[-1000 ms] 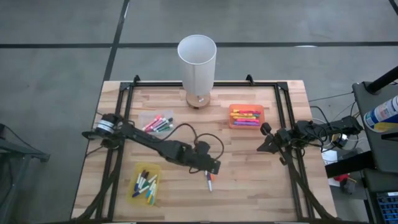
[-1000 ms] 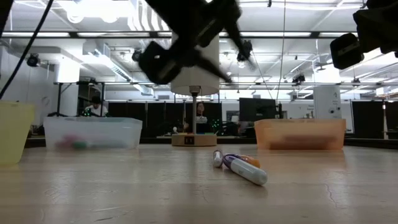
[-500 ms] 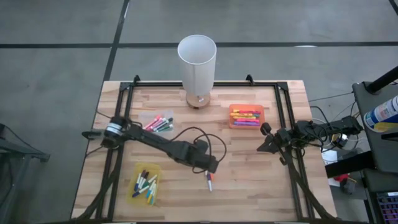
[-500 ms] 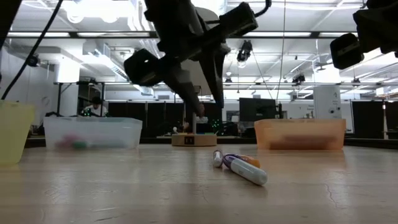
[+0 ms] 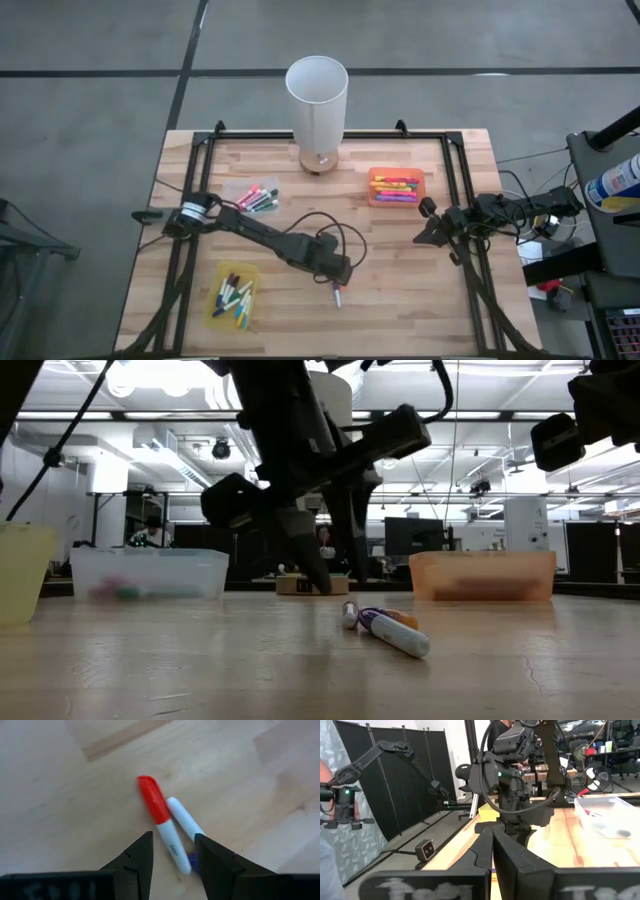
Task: Pick & Place Markers
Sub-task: Put the small red highlighter pen into the yellow bin
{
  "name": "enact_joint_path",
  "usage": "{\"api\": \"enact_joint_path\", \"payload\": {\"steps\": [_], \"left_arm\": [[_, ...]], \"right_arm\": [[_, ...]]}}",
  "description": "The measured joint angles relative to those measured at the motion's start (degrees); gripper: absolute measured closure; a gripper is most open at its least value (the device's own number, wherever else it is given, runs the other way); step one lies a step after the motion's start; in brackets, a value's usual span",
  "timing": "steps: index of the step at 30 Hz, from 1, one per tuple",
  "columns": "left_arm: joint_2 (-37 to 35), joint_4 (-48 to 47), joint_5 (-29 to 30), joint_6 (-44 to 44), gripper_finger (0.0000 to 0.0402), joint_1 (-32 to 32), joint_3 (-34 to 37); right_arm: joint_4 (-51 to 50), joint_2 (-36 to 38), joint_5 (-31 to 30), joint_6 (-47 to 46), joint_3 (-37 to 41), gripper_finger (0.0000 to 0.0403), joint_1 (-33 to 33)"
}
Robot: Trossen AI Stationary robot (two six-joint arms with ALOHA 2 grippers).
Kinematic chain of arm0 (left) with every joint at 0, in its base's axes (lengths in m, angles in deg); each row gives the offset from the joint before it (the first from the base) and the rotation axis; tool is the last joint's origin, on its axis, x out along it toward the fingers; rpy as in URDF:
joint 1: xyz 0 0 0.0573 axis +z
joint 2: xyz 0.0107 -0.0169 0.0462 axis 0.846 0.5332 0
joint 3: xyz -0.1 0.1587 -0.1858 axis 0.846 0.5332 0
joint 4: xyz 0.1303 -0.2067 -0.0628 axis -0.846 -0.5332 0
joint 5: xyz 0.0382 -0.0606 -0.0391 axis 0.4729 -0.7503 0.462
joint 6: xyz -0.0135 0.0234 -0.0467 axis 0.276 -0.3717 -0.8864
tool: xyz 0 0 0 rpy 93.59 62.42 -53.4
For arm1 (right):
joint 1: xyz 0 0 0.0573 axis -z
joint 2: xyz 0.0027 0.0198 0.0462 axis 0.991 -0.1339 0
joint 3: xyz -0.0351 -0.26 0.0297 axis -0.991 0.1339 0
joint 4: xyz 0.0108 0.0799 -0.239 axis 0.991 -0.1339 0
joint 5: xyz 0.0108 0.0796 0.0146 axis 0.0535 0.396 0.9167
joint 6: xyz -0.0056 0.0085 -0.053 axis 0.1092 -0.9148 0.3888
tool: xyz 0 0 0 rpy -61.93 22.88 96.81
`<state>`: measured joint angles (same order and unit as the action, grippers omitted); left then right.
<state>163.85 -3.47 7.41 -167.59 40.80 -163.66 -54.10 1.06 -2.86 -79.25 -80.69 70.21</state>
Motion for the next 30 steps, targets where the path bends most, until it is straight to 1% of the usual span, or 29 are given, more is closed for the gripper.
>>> {"api": "enact_joint_path", "payload": {"steps": [3,8,16,22,30], "left_arm": [[0.7,1.1,-0.9,0.5,0.0266,0.0,0.0],[1.4,0.0,-2.4,1.6,0.0266,0.1,0.0],[1.5,-1.7,-2.5,3.9,0.0266,0.4,0.0],[1.5,-1.5,-2.4,1.5,0.0266,0.7,-0.1],[1.9,-0.3,-3.5,0.9,0.0266,0.5,-0.5]], "right_arm": [[0.0,0.0,0.0,0.0,0.0,0.0394,0.0],[0.0,0.0,0.0,0.0,0.0,0.0394,0.0],[0.0,0.0,0.0,0.0,0.0,0.0394,0.0],[0.0,0.0,0.0,0.0,0.0,0.0394,0.0],[0.0,0.0,0.0,0.0,0.0,0.0394,0.0]]}}
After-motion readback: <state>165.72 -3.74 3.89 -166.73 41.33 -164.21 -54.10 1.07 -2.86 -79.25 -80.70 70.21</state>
